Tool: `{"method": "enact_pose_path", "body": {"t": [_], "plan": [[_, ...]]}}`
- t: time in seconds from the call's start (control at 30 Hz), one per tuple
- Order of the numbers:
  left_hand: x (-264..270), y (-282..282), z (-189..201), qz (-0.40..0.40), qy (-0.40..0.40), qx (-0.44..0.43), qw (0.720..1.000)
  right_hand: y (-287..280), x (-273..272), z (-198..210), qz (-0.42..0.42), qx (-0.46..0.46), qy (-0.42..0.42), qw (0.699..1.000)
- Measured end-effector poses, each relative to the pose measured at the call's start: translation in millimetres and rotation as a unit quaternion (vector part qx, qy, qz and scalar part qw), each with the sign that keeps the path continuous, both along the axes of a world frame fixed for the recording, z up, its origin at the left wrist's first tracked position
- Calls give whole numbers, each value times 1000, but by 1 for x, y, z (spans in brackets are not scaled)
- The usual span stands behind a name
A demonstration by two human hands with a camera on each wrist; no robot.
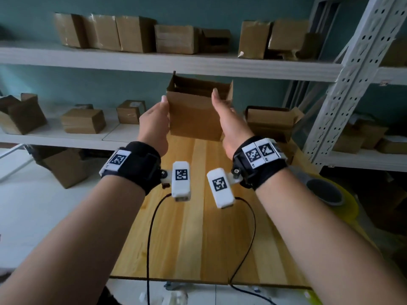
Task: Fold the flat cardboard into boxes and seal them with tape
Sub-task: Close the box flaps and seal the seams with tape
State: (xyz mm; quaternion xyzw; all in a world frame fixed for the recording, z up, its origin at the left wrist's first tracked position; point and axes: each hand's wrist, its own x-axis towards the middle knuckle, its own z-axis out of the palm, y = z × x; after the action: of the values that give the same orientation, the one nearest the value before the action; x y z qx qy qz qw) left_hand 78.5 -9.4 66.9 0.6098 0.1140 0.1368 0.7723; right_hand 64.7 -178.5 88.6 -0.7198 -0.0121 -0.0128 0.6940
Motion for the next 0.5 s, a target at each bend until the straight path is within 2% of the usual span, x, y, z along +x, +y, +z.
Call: {"method": "enact_pose_path", "body": {"t": [0.1, 0.23, 0.37, 0.5], "plan": [[17, 4, -20, -29, 53, 28, 998, -5, 31, -21, 42, 20, 55, 997], [30, 5, -49, -91, 134, -14, 987, -15, 58, -44, 51, 94, 165, 980], [37, 9, -68, -107, 138, -68, 982, -20, 77, -67, 66, 135, 193, 970], [42, 13, -70, -108, 141, -152, 972, -20, 78, -68, 58, 168, 213, 961]]}}
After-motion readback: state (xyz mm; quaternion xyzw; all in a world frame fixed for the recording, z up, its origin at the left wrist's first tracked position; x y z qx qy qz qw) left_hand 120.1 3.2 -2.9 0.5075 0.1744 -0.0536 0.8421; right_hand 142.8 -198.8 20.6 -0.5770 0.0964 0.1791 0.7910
